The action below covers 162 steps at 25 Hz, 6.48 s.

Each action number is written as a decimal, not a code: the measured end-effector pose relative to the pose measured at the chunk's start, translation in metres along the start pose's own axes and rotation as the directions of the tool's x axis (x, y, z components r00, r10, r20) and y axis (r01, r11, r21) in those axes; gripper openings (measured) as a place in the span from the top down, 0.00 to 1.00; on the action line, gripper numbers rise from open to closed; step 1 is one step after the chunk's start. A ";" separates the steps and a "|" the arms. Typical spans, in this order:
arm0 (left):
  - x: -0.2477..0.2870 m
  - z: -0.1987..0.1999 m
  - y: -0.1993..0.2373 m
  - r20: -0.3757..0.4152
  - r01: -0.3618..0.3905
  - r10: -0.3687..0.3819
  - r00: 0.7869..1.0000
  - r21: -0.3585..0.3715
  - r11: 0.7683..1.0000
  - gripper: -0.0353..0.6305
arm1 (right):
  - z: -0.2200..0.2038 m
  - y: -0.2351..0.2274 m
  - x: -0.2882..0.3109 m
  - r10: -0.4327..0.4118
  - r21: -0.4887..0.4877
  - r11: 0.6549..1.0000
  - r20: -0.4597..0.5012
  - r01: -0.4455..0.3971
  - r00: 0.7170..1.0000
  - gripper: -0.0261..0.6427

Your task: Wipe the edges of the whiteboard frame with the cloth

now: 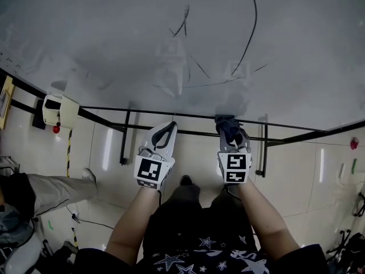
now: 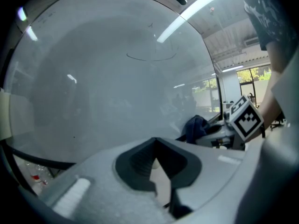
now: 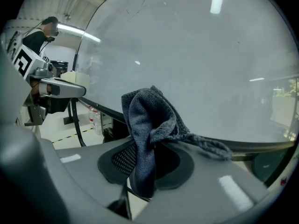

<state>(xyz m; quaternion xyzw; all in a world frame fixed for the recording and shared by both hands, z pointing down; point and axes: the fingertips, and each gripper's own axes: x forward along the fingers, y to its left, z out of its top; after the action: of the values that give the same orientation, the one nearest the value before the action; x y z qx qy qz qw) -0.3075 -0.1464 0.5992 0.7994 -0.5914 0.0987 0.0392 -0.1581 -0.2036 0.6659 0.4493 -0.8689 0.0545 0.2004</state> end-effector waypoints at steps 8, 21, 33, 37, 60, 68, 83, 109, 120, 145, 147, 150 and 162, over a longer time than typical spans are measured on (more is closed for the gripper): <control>-0.011 -0.009 0.020 -0.002 0.019 -0.019 1.000 -0.012 1.000 0.94 | 0.010 0.037 0.016 0.017 -0.004 1.000 -0.014 -0.017 1.000 0.84; -0.024 0.002 0.028 -0.056 -0.068 0.066 0.996 -0.022 0.997 0.94 | 0.020 0.058 0.015 0.184 0.017 0.983 0.003 -0.184 0.983 0.84; -0.037 -0.003 0.076 -0.061 -0.113 0.112 0.992 -0.007 0.994 0.94 | 0.037 0.131 0.040 0.310 -0.059 0.949 0.002 -0.309 0.951 0.84; -0.047 -0.012 0.102 -0.050 -0.079 0.078 0.996 -0.008 0.997 0.94 | 0.045 0.161 0.053 0.284 -0.061 0.957 0.003 -0.284 0.959 0.84; -0.124 -0.031 0.207 0.008 -0.003 0.003 1.000 -0.027 1.000 0.94 | 0.072 0.287 0.108 0.191 0.009 0.982 -0.030 -0.190 0.981 0.84; -0.138 -0.031 0.214 0.004 -0.025 0.025 1.000 -0.008 1.000 0.94 | 0.075 0.296 0.110 0.222 0.019 0.975 -0.033 -0.222 0.974 0.84; -0.159 -0.025 0.223 -0.021 -0.143 0.143 0.990 -0.010 0.990 0.94 | 0.078 0.339 0.129 0.390 0.003 0.921 -0.034 -0.390 0.920 0.84; -0.261 -0.043 0.391 0.033 -0.125 0.125 0.992 -0.019 0.992 0.94 | 0.134 0.393 0.132 0.102 0.009 0.995 0.060 -0.103 0.993 0.84; -0.251 0.000 0.430 0.115 -0.064 0.059 0.992 0.038 0.997 0.94 | 0.315 0.429 0.054 0.181 -0.274 0.958 0.332 -0.089 0.926 0.84; -0.237 0.142 0.496 0.307 -0.129 0.059 0.950 0.211 0.969 0.94 | 0.444 0.526 0.085 0.206 -0.673 0.738 0.278 0.037 0.938 0.84; -0.243 0.166 0.500 0.336 -0.146 0.062 0.940 0.230 0.962 0.94 | 0.464 0.523 0.074 0.189 -0.676 0.730 0.341 0.101 0.921 0.84; -0.249 0.202 0.507 0.390 -0.167 0.062 0.919 0.241 0.956 0.94 | 0.488 0.521 0.066 0.171 -0.675 0.716 0.421 0.182 0.891 0.84; -0.268 0.323 0.509 0.531 -0.212 0.038 0.847 0.270 0.939 0.94 | 0.584 0.519 0.038 0.108 -0.629 0.678 0.598 0.381 0.794 0.84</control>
<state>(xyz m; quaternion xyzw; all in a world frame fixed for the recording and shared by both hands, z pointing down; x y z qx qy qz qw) -0.8322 -0.1046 0.2016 0.7511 -0.6075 -0.0234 -0.2574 -0.7692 -0.0862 0.1918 0.3939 -0.7968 -0.4505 0.0839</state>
